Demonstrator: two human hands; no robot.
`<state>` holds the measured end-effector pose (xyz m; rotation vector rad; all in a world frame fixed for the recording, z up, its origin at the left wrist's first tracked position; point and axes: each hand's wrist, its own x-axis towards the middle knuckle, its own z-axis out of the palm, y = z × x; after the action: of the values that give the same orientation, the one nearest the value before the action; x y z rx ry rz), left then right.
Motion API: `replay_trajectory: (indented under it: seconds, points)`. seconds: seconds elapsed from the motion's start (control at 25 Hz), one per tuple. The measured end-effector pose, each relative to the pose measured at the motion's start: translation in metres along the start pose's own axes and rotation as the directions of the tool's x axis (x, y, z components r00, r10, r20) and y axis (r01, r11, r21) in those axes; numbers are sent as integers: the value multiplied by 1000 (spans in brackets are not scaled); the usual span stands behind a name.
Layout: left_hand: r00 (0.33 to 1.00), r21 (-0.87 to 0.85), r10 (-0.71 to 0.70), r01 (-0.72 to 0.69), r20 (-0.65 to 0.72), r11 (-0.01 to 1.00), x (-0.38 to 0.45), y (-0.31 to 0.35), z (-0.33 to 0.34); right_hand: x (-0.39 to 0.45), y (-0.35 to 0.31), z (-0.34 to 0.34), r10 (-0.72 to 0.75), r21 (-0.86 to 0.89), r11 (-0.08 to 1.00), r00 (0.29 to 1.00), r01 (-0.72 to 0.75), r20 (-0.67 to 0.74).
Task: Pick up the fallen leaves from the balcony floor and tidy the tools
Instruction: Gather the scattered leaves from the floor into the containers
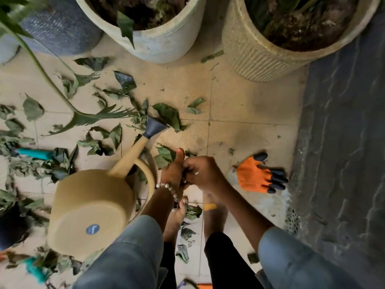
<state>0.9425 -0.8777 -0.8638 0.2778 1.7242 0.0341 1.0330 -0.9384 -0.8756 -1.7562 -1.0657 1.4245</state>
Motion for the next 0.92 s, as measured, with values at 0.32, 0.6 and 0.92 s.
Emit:
replay_trajectory:
  seconds: [0.32, 0.6, 0.92]
  points:
    - [990, -468, -92, 33, -105, 883, -95, 33, -52, -36, -110, -38, 279, 460, 836, 954, -298, 112]
    - [975, -237, 180, -206, -128, 949, -280, 80, -79, -93, -232, -84, 424, 178, 894, 905, -411, -35]
    - [973, -184, 113, -151, -203, 971, -384, 38, -153, -180, -293, -107, 532, 85, 846, 845, -527, -51]
